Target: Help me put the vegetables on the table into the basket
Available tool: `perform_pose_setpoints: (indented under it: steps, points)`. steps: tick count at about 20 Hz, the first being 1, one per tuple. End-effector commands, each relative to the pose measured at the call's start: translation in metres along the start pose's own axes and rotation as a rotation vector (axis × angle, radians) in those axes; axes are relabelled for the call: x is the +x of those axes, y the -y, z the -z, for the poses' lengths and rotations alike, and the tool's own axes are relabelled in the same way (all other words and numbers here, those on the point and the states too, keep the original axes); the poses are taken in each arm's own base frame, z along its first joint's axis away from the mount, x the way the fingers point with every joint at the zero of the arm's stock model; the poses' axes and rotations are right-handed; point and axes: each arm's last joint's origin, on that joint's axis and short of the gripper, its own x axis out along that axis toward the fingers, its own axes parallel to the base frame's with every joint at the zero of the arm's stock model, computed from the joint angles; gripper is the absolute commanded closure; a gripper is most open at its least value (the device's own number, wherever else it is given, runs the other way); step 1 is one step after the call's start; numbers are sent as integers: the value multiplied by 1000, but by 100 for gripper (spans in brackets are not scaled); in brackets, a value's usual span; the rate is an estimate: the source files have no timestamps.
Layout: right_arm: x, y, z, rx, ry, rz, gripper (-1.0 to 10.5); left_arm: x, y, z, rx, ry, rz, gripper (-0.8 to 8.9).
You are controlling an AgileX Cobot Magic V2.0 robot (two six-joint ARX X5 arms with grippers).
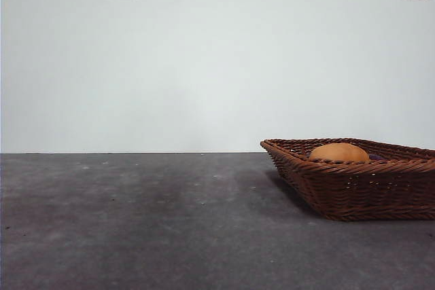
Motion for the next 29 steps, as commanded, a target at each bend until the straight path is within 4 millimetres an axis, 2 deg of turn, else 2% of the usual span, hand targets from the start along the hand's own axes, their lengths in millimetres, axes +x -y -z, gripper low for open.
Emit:
perform_pose_setpoints:
  steps: [1,7,10,12,15,19,22,26,29]
  points:
    - [6,2,-4,-3,-18,-3,947,1,0,0,71,-1,-2,817]
    - [19,9,-12,18,-68,-9,946,-2,-5,-19,96,205,-60,817]
    - [21,11,-14,20,-79,10,946,-14,-23,-26,191,320,-236,817]
    - [22,12,-15,17,-78,36,946,-26,-39,-24,200,374,-304,817]
    - [22,14,-18,4,-49,76,946,-47,-52,-13,176,454,-279,817]
    - [23,15,-29,-33,54,97,946,-64,-55,15,175,507,-461,817]
    - [22,16,-38,-64,141,108,946,-58,-48,49,189,537,-582,817]
    - [20,16,-49,-103,248,121,946,-23,-39,110,139,525,-657,817]
    - [18,17,-54,-122,302,128,946,15,-35,162,25,489,-724,817]
